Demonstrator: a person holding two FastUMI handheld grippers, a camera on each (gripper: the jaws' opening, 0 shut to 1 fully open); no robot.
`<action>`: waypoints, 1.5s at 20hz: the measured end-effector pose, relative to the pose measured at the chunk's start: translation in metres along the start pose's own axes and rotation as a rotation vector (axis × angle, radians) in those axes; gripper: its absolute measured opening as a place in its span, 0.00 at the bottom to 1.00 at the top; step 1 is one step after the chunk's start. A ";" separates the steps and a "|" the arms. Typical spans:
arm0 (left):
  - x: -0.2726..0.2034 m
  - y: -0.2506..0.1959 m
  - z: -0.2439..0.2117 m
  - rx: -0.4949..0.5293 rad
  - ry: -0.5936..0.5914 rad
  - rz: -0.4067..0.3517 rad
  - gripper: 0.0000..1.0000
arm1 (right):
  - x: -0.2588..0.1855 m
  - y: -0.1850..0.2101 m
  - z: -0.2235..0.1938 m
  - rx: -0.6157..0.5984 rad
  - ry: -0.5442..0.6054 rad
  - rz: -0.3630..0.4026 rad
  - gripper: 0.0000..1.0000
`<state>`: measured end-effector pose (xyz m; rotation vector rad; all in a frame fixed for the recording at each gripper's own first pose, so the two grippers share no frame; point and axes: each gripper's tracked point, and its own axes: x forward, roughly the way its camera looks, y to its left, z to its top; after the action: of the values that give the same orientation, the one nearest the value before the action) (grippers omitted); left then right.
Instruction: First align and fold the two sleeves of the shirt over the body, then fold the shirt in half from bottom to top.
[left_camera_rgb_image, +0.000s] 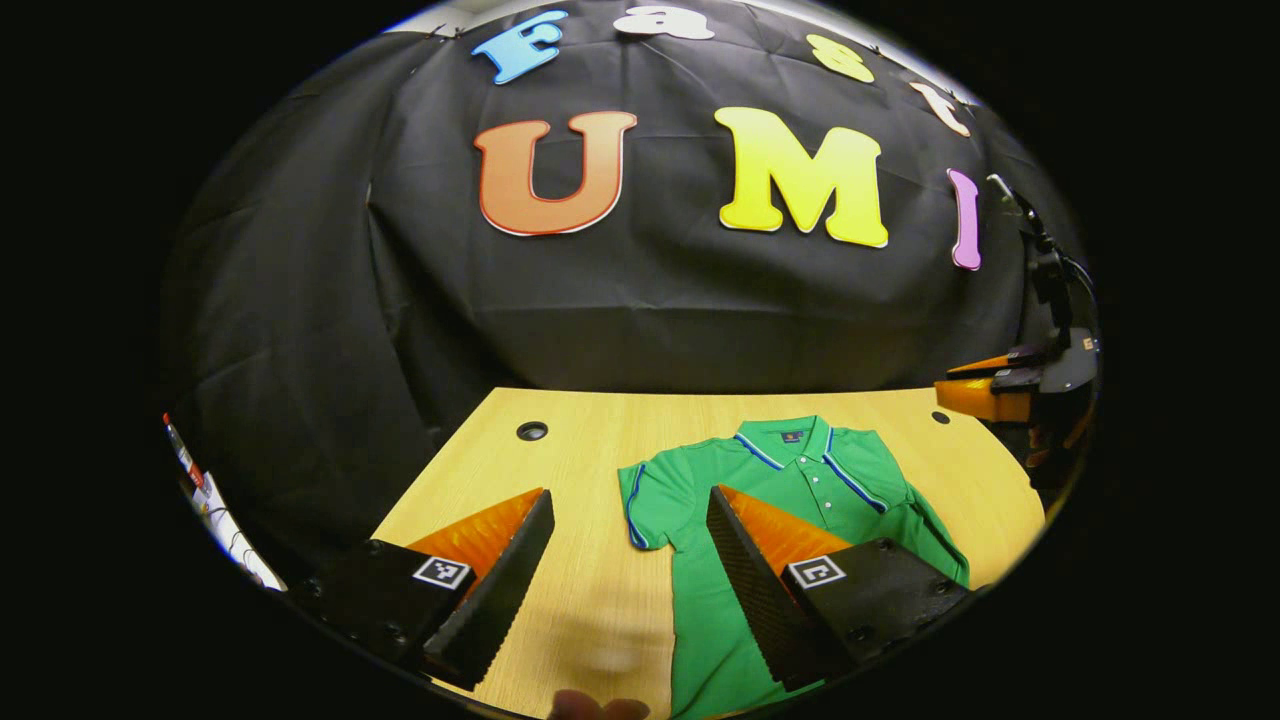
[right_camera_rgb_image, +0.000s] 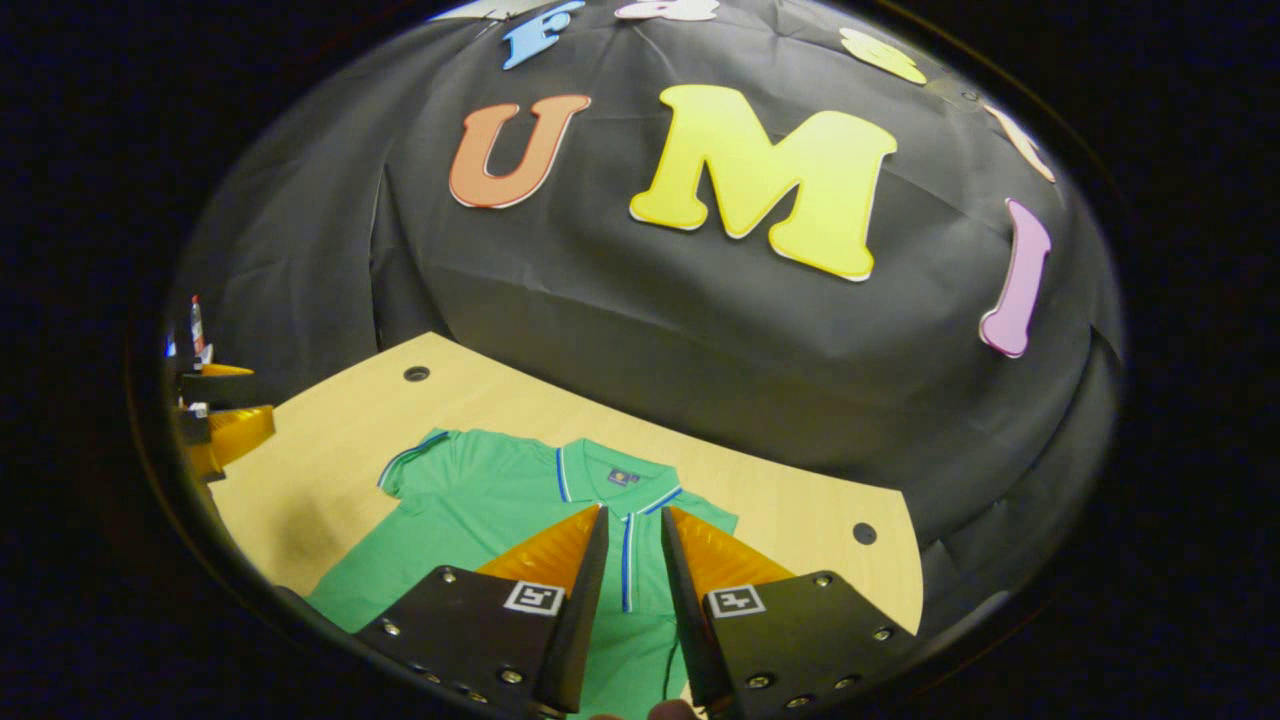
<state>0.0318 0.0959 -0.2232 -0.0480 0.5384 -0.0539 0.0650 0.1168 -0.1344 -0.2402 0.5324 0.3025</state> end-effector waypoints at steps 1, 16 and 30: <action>0.007 -0.003 -0.002 0.005 0.004 -0.013 0.99 | -0.009 -0.004 0.000 0.016 -0.003 -0.004 0.38; 0.104 -0.028 -0.034 0.082 0.097 -0.096 0.99 | -0.079 -0.059 -0.019 0.015 -0.004 -0.123 0.37; 0.170 -0.004 -0.092 0.193 0.236 -0.003 1.00 | -0.086 -0.058 -0.057 0.055 0.085 -0.113 0.38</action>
<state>0.1305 0.0779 -0.3884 0.1479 0.7662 -0.1152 -0.0119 0.0268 -0.1285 -0.2300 0.6078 0.1679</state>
